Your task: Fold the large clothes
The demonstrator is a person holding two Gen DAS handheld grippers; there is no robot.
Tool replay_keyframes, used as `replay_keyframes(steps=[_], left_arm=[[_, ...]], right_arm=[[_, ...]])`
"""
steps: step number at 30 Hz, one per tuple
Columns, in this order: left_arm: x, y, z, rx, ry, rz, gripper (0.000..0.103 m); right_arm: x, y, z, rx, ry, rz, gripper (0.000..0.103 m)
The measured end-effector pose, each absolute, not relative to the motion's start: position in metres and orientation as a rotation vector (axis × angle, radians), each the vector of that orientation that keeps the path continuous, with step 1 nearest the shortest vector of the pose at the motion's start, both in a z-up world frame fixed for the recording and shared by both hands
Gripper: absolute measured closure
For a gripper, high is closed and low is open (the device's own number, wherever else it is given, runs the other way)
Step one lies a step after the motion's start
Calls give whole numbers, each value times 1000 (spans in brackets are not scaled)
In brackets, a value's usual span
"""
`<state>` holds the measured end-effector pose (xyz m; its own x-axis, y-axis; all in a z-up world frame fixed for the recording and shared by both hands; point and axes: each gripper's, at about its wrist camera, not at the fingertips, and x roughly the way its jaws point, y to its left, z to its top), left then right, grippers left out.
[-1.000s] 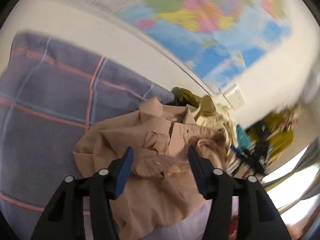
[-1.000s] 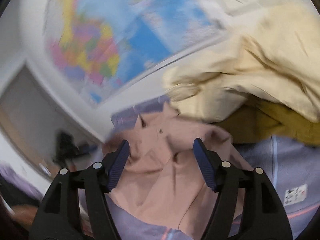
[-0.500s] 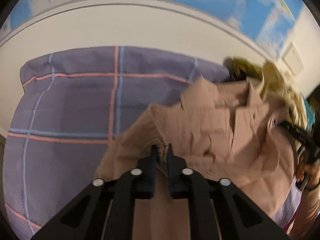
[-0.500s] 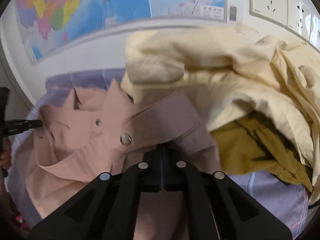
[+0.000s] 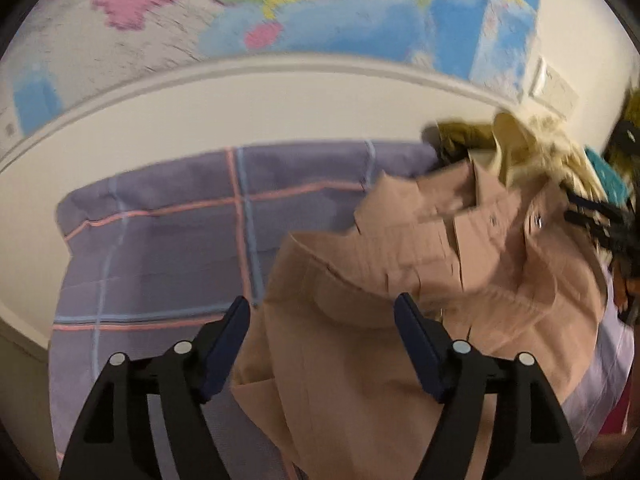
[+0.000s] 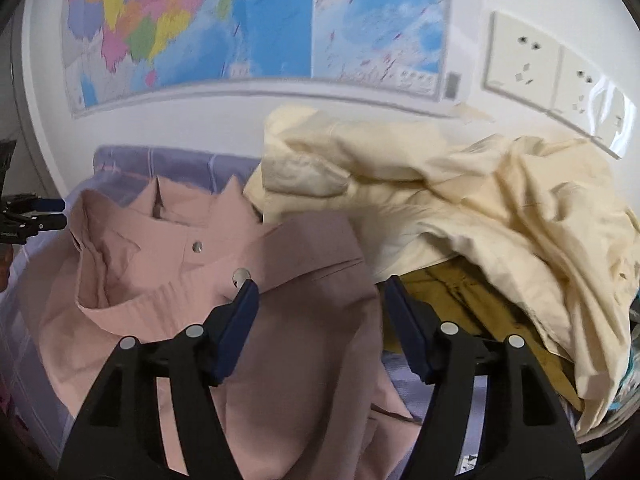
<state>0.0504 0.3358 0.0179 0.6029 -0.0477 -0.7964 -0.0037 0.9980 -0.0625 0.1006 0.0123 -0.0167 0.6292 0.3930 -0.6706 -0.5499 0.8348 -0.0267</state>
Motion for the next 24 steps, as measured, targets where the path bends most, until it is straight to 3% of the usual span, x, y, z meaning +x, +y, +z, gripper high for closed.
replay_keyframes(steps=[1,3,4,5,6,8,12,17,19,21,24], left_arm=[[54,332,11,-40,943,-30,29],[60,327,-5,-13,990,-26,30],[65,326,-12,6,1011,4,48],[68,327,-17,18,1026,27,74],[72,331,-20,4,1035,46,78],[74,343,-12,-55,985,62,98],[74,378,15,-265,888,78,99],[88,365,-10,-153,987,161,97],[85,362,-18,-114,997,203,87],[75,369,-11,-150,964,206,80],[43,383,6,-255,893,163,65]], right_arm=[[103,17,-20,-248,714,545,47],[114,21,-26,-248,747,542,88],[117,19,-26,-234,763,547,91],[121,16,-24,-206,768,556,95],[121,12,-19,-173,759,573,97],[120,-4,1,-85,700,604,98],[133,-36,21,124,671,624,98],[151,-14,-19,40,832,579,92],[148,-10,-23,0,848,579,80],[139,-16,-17,15,830,583,43],[120,-37,-7,58,787,629,33]])
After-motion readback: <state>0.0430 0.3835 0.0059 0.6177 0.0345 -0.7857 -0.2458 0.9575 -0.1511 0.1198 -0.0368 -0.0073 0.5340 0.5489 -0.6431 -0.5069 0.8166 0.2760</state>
